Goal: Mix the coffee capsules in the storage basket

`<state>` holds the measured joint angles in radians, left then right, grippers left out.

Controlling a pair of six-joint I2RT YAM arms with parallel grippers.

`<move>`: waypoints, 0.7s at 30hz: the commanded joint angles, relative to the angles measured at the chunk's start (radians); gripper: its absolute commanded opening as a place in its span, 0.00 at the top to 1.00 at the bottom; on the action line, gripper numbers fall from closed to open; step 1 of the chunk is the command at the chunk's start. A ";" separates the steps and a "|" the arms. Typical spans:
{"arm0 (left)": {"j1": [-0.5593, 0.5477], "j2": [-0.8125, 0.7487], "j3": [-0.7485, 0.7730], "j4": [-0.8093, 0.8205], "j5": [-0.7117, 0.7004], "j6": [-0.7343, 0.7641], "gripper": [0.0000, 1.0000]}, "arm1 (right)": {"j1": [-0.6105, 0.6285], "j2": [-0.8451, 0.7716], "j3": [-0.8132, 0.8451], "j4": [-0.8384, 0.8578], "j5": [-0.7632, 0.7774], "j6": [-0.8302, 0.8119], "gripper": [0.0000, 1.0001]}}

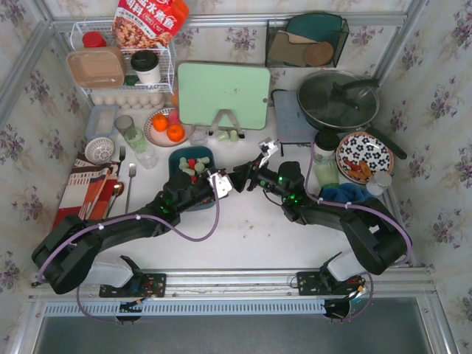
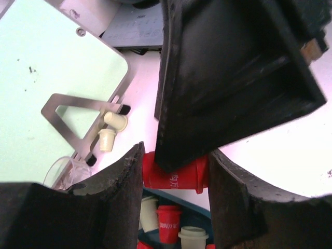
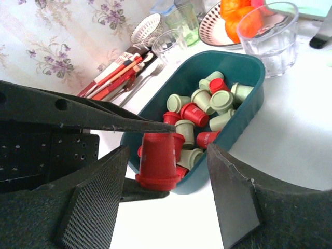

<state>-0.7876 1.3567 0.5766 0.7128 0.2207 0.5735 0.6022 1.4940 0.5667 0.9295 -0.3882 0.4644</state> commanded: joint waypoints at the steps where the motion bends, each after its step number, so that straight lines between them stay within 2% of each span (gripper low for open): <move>1: 0.006 -0.032 -0.038 0.005 -0.055 -0.014 0.83 | 0.002 -0.044 -0.014 -0.031 0.114 -0.057 0.31; 5: 0.043 -0.049 -0.037 -0.063 -0.125 -0.076 0.84 | 0.001 -0.072 -0.020 -0.075 0.221 -0.088 0.31; 10: 0.154 -0.035 0.059 -0.273 -0.277 -0.256 0.86 | 0.003 -0.063 0.001 -0.141 0.280 -0.095 0.31; 16: 0.298 0.103 0.246 -0.582 -0.273 -0.464 0.84 | 0.002 -0.039 0.020 -0.178 0.310 -0.104 0.30; 17: 0.312 0.124 0.264 -0.601 -0.270 -0.501 0.82 | 0.002 -0.033 0.027 -0.194 0.318 -0.106 0.30; 21: 0.332 0.177 0.288 -0.611 -0.215 -0.577 0.63 | 0.002 -0.010 0.062 -0.255 0.346 -0.115 0.29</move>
<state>-0.4679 1.4998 0.8406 0.1902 -0.0387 0.1329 0.6048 1.4689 0.6010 0.7231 -0.0853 0.3748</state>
